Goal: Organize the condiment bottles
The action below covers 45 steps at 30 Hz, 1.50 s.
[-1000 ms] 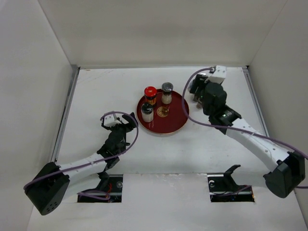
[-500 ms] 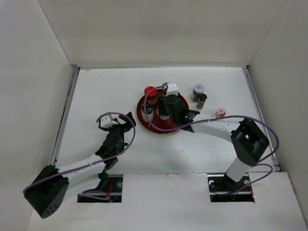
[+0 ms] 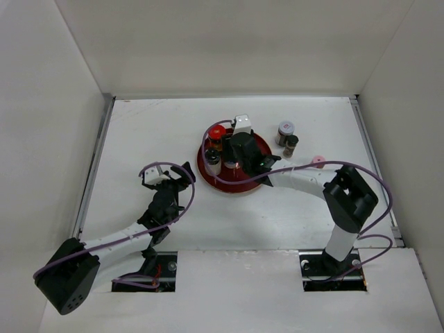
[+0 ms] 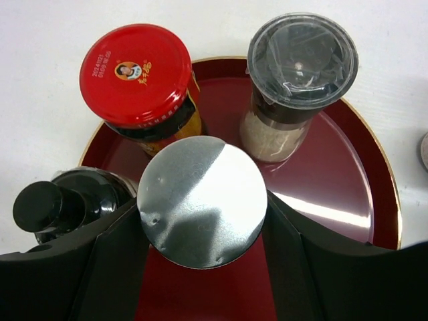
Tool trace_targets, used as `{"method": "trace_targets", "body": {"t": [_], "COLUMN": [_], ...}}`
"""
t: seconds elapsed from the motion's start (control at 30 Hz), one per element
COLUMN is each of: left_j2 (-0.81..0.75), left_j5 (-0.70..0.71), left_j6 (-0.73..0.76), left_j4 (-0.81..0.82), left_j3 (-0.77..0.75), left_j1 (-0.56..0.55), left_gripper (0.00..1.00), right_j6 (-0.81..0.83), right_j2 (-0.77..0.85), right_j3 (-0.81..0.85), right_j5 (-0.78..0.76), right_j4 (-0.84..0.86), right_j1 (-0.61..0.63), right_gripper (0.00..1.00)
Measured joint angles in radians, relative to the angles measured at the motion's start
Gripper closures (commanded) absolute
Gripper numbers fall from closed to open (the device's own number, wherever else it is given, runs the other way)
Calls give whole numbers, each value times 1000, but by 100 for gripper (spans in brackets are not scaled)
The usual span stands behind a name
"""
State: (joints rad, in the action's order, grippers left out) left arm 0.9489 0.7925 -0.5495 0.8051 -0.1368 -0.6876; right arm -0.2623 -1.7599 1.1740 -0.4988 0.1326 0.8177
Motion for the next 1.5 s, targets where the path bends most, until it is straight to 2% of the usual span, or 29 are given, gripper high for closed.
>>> {"method": "trace_targets", "body": {"t": [0.07, 0.13, 0.17, 0.27, 0.4, 0.47, 0.5, 0.57, 0.63, 0.7, 0.77, 0.87, 0.9, 1.03, 1.37, 1.43, 1.5], "left_j2": [1, 2, 2, 2, 2, 5, 9, 14, 17, 18, 18, 27, 34, 50, 62, 63, 64], "left_j5": [0, -1, -3, -5, -9, -11, -11, -12, -14, -16, -16, -18, -18, -23, -30, -31, -33], "left_j6": [-1, -1, -2, -2, -2, -3, -4, -5, -6, -8, -9, -10, -11, -12, -15, -16, -16], "left_j4": [0, 0, 0, 0, 0, 0, 0, 0, 0, 0, 0, 0, 0, -1, 0, 0, -1], "left_j3": [0, 0, 0, 0, 0, 0, 0, 0, 0, 0, 0, 0, 0, 0, 0, 0, 0], "left_j1": [0, 0, 0, 2, 5, 6, 6, 6, 6, 5, 4, 4, 4, 4, 4, 4, 4], "left_gripper": [13, 13, 13, 13, 13, 13, 13, 13, 13, 13, 12, 12, 12, 12, 12, 12, 12], "right_j6": [0, 0, 1, 2, 5, 6, 6, 8, 6, 3, 3, 24, 35, 69, 98, 98, 98], "right_j2": [-1, -1, -1, 11, 90, 172, 220, 303, 356, 363, 327, 216, 177, 30, -148, -166, -179], "right_j3": [0, 0, 0, 0, -24, -64, -87, -121, -139, -133, -103, -14, 17, 138, 248, 253, 253], "right_j5": [0, 1, 0, -1, -1, 0, 2, 3, 2, 1, 1, 6, 13, 73, 159, 166, 170], "right_j4": [1, 1, 3, 10, 10, 11, 11, 16, 21, 14, -27, -109, -134, -228, -308, -308, -308], "right_j1": [0, 0, 0, 0, -6, -19, -32, -80, -157, -251, -336, -435, -455, -506, -531, -536, -542], "right_gripper": [34, 19, 15, 10, 9, 15, 21, 50, 64, 65, 52, 21, 15, 0, 2, 5, 12]}}
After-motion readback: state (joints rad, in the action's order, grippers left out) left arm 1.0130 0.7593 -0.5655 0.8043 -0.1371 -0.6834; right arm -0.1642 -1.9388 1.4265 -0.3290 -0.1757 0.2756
